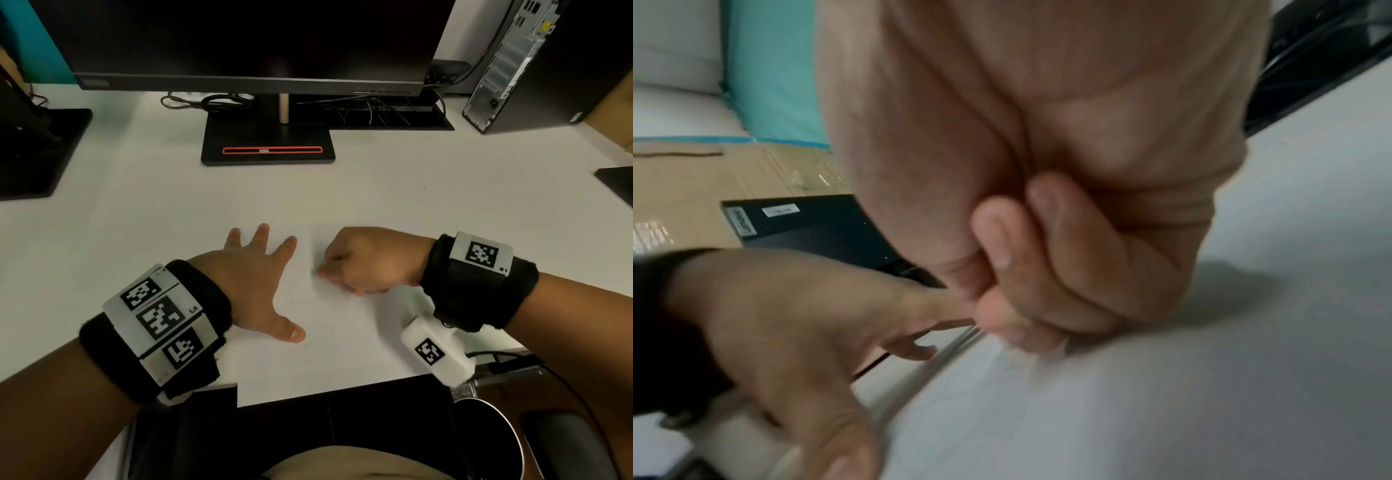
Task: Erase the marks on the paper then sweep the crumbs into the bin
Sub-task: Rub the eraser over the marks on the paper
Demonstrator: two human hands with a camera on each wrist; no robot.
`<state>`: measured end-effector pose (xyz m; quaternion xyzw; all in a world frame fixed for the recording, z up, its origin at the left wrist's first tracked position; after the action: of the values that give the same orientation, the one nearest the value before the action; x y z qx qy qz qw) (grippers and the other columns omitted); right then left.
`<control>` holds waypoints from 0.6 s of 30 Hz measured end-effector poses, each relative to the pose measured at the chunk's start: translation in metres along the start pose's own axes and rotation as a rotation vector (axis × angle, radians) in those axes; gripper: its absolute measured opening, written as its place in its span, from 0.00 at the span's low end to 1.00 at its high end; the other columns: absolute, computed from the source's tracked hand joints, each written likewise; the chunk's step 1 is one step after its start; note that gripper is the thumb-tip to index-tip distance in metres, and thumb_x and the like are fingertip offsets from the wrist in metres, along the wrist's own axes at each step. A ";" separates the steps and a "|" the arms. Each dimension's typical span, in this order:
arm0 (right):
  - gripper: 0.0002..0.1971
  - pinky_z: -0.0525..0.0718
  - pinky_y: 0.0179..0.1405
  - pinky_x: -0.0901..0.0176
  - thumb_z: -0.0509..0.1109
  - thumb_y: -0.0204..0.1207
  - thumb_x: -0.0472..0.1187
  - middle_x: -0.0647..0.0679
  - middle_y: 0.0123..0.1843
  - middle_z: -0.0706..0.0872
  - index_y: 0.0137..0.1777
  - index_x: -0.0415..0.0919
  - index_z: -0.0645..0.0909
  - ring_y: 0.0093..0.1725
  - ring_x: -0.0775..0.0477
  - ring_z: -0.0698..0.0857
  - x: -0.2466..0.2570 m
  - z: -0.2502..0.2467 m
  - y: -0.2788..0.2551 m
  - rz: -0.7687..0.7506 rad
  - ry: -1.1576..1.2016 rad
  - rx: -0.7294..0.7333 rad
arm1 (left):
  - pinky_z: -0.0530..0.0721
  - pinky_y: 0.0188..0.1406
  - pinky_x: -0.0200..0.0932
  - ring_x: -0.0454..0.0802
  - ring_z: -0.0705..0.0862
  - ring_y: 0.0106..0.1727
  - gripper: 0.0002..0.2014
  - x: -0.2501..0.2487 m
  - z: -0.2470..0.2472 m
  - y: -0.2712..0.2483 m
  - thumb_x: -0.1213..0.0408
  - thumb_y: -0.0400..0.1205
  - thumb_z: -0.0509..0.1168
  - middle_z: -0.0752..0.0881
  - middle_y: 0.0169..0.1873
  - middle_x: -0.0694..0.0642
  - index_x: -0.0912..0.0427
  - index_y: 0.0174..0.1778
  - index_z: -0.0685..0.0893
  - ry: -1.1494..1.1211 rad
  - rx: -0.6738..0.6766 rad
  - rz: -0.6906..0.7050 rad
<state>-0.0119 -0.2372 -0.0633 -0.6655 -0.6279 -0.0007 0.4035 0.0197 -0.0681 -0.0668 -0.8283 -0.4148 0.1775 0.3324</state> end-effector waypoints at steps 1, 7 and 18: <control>0.20 0.74 0.24 0.61 0.63 0.85 0.49 0.46 0.26 0.79 0.35 0.38 0.81 0.24 0.45 0.72 0.000 0.003 -0.002 -0.001 0.013 0.030 | 0.56 0.84 0.67 0.70 0.33 0.85 0.68 0.000 0.000 0.000 0.24 0.66 0.69 0.26 0.84 0.56 0.42 0.83 0.25 0.001 0.003 -0.001; 0.22 0.76 0.25 0.61 0.63 0.85 0.49 0.45 0.26 0.81 0.34 0.35 0.82 0.23 0.45 0.74 -0.004 -0.004 -0.002 0.000 -0.004 -0.033 | 0.56 0.83 0.67 0.71 0.33 0.85 0.68 -0.001 0.000 0.000 0.23 0.65 0.69 0.27 0.85 0.56 0.43 0.84 0.25 0.011 -0.001 -0.001; 0.21 0.72 0.22 0.63 0.65 0.86 0.49 0.48 0.23 0.78 0.34 0.38 0.80 0.21 0.46 0.71 -0.010 -0.001 -0.007 0.007 0.038 0.022 | 0.56 0.83 0.67 0.70 0.32 0.85 0.68 -0.001 0.000 0.000 0.24 0.66 0.69 0.26 0.84 0.57 0.43 0.83 0.24 0.002 0.005 0.002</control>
<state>-0.0192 -0.2471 -0.0641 -0.6632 -0.6176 -0.0050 0.4227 0.0193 -0.0691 -0.0667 -0.8280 -0.4130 0.1782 0.3348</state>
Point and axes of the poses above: each hand's wrist, its own y-axis towards the middle knuckle, its own z-axis out of the palm, x = y × z, the point moved 4 cm from there along y, towards the middle knuckle
